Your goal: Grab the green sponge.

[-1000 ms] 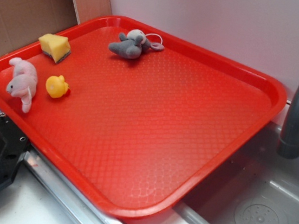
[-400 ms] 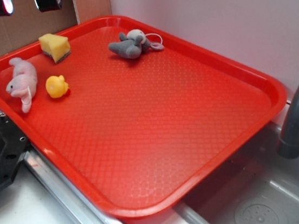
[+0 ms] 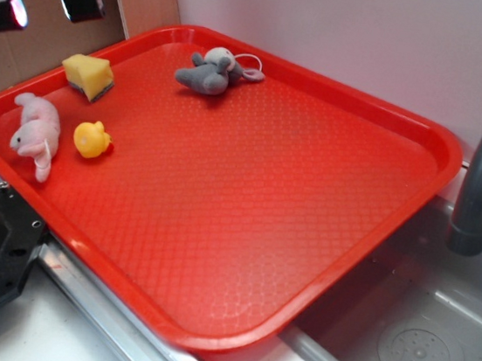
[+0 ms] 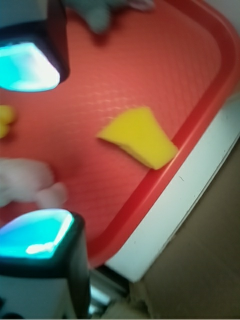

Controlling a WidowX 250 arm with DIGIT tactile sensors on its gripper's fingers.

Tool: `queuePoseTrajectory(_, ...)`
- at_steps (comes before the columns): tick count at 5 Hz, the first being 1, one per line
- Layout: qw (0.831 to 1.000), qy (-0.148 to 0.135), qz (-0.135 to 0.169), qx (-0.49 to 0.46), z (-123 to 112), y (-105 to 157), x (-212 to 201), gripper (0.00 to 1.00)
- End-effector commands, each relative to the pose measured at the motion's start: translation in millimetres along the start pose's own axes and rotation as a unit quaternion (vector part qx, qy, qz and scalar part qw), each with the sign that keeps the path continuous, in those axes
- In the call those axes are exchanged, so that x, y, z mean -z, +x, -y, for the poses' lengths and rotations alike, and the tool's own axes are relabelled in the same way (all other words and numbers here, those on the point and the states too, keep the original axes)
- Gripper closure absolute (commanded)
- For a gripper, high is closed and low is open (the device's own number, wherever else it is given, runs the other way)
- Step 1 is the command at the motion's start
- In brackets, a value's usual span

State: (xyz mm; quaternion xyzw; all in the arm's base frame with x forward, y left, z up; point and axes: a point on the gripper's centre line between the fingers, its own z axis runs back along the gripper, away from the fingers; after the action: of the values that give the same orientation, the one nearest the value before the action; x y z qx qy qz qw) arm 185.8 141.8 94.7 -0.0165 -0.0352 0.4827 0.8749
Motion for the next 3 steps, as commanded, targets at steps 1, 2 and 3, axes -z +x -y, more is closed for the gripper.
queuePoseTrajectory(1,0.997,-0.002,0.055,-0.062,17,16,33,0.0)
queuePoseTrajectory(2,0.994,0.048,0.025,-0.096,20,25,68,0.0)
queuePoseTrajectory(3,0.991,0.07,0.016,-0.117,20,19,87,0.69)
